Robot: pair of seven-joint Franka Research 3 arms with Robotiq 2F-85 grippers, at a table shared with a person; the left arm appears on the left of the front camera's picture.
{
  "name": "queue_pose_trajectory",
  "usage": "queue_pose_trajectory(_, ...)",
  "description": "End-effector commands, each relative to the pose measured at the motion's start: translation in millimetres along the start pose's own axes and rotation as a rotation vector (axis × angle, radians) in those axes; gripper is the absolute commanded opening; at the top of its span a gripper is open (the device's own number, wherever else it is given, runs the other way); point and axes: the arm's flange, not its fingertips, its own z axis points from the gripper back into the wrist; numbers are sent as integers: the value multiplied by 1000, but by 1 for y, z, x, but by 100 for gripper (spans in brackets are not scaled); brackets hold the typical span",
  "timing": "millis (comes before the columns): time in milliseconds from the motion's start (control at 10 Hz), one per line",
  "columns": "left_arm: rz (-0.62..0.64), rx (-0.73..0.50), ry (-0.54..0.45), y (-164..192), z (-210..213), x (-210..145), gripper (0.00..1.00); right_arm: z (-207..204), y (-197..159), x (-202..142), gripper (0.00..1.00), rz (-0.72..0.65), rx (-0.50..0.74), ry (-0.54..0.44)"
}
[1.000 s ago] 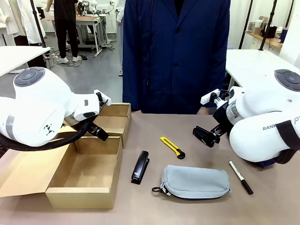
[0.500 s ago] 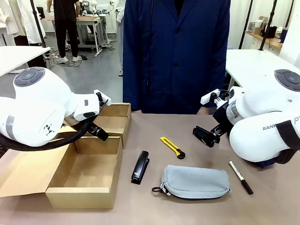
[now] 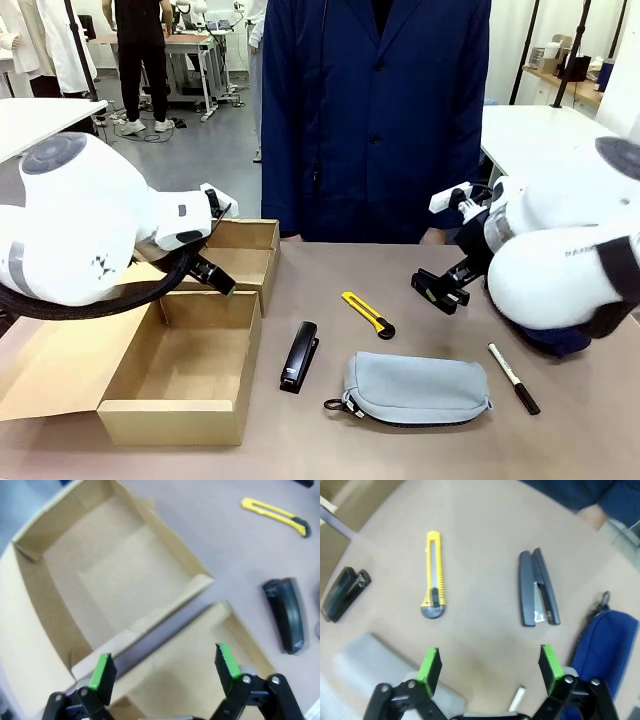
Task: Place items inside the box.
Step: Pick up a Pencil pouch or Stapler and place it inside the Mailer Box closest to the robot.
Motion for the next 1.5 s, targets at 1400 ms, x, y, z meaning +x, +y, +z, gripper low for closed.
queue_pose_trajectory(1400, 844, -769, -629, 262, 183, -313, 100, 212, -291, -300, 100, -1048, 607, -438)
